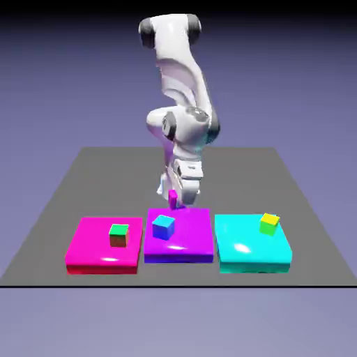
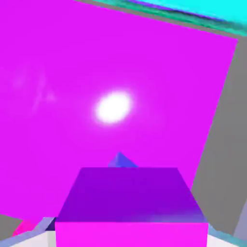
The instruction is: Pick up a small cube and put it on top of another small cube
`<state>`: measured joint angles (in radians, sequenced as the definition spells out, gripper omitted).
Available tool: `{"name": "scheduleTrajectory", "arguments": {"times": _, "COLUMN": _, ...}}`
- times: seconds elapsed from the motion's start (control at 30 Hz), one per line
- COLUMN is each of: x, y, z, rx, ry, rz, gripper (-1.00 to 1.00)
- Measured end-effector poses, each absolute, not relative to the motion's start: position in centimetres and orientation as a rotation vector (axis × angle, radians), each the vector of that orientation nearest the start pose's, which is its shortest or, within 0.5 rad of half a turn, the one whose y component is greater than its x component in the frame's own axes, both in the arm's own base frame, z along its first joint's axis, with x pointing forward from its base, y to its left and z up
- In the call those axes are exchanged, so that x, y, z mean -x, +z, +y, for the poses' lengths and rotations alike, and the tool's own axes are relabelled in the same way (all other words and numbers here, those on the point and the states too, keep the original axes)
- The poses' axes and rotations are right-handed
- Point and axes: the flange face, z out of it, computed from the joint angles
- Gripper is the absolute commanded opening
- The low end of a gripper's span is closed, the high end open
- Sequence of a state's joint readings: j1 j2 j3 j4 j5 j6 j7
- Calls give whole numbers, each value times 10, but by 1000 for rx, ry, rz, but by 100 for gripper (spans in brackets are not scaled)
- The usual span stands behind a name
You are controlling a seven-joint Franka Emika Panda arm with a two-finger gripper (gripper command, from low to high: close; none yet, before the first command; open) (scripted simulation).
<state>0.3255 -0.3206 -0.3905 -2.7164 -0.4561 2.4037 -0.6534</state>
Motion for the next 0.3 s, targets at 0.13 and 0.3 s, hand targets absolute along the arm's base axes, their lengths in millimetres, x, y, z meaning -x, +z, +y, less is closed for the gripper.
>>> {"name": "scheduleTrajectory", "arguments": {"times": 0.13, "x": -391, "y": 270, "z": -25, "rx": 2952, "ry": 96, "rz": -1512, "gripper": -100}}
{"name": "scheduleTrajectory", "arguments": {"times": 0.3, "x": -391, "y": 260, "z": -27, "rx": 2952, "ry": 94, "rz": -1512, "gripper": 100}}
